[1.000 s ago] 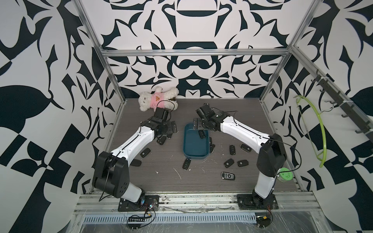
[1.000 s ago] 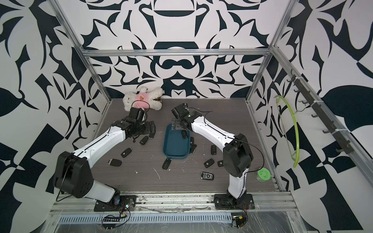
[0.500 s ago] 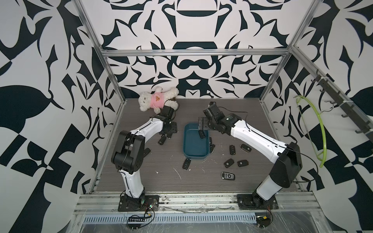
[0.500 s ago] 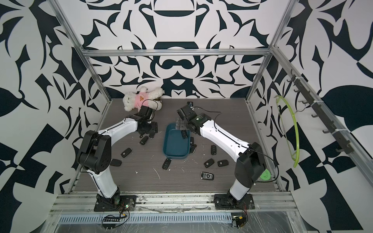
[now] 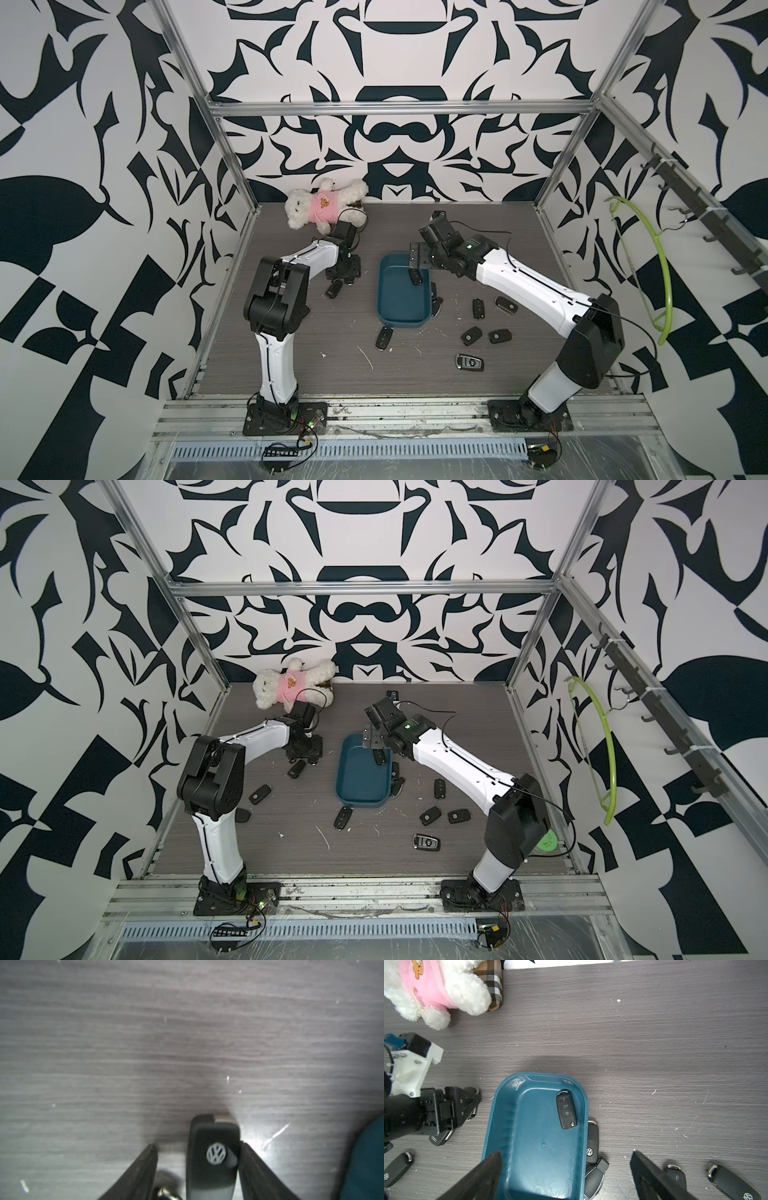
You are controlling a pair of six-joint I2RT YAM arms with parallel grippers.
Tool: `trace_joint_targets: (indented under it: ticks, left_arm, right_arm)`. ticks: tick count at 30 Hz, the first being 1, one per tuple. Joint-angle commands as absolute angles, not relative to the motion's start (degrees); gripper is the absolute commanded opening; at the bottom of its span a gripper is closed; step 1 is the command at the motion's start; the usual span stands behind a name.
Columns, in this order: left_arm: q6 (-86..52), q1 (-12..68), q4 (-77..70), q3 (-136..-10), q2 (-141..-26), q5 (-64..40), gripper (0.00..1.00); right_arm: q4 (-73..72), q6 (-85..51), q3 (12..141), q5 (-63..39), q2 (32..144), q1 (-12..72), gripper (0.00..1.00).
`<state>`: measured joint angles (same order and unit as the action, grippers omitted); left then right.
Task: Place the car key into the storage box
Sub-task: Pick up the car key from the center of the board.
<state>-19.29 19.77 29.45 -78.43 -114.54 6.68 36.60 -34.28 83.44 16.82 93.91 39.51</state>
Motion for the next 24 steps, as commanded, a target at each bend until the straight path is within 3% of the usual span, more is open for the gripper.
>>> trace_joint_targets:
  ticks: [1,9,24]
  left_arm:
    - [-18.54,19.60,31.16,-79.81,-116.50,6.13,0.57]
    - [-19.64,19.60,31.54,-79.76,-117.25,4.42,0.42]
    - [-25.62,21.33,36.46,-78.31,-108.53,4.70,0.35]
  right_arm:
    - [37.09,-33.86,85.08,17.86,93.51,39.73,0.99]
    - [36.83,-34.08,84.90,17.66,93.96,39.72,0.99]
    - [35.11,-32.98,81.35,16.70,92.85,39.55,0.99]
